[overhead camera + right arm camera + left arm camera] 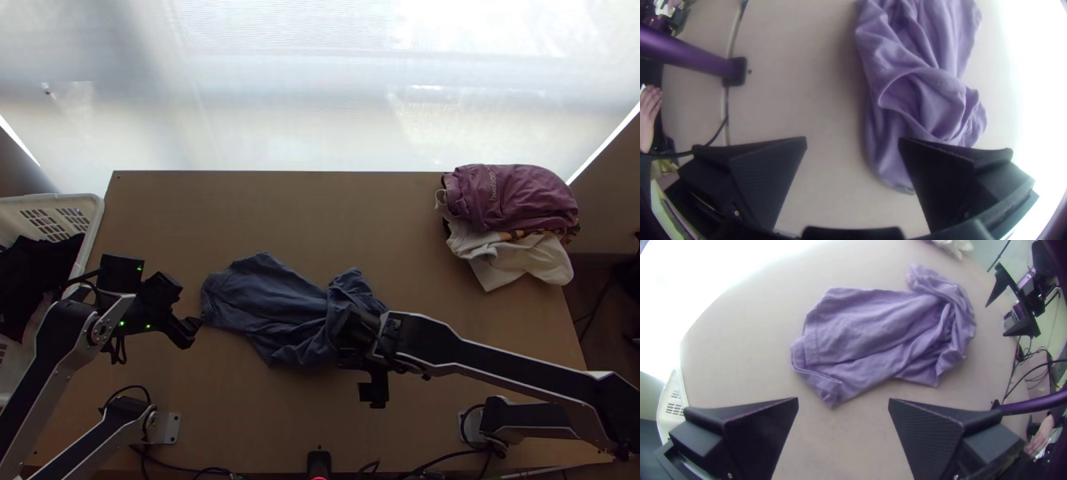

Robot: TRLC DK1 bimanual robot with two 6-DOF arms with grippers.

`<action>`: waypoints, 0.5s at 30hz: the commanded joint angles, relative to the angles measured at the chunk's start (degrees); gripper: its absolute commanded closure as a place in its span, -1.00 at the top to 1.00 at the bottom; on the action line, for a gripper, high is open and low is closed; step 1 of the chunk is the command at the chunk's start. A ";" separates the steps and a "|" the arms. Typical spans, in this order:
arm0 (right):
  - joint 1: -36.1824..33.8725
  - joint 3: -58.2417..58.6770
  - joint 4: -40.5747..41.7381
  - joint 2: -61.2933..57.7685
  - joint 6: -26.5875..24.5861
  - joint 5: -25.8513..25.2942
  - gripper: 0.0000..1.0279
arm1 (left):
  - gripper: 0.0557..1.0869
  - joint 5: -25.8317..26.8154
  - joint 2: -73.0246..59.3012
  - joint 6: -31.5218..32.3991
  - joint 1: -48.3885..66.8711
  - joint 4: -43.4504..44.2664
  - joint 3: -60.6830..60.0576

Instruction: Fold the t-shirt

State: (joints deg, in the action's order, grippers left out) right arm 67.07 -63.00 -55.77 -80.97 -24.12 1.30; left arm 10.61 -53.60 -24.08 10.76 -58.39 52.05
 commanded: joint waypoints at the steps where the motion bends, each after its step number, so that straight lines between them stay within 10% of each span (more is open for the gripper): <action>1: 2.72 -1.95 5.32 -3.58 -3.83 -4.46 0.86 | 0.91 -0.68 0.61 -0.01 0.22 4.34 -1.69; 15: 9.05 -3.18 13.23 -4.20 -9.10 -9.65 0.80 | 0.91 -0.94 4.03 -0.80 -1.80 8.64 -5.29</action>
State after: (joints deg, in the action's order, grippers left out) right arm 73.87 -65.95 -45.78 -84.77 -32.05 -7.16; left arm 9.80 -50.59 -24.51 9.98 -52.25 48.49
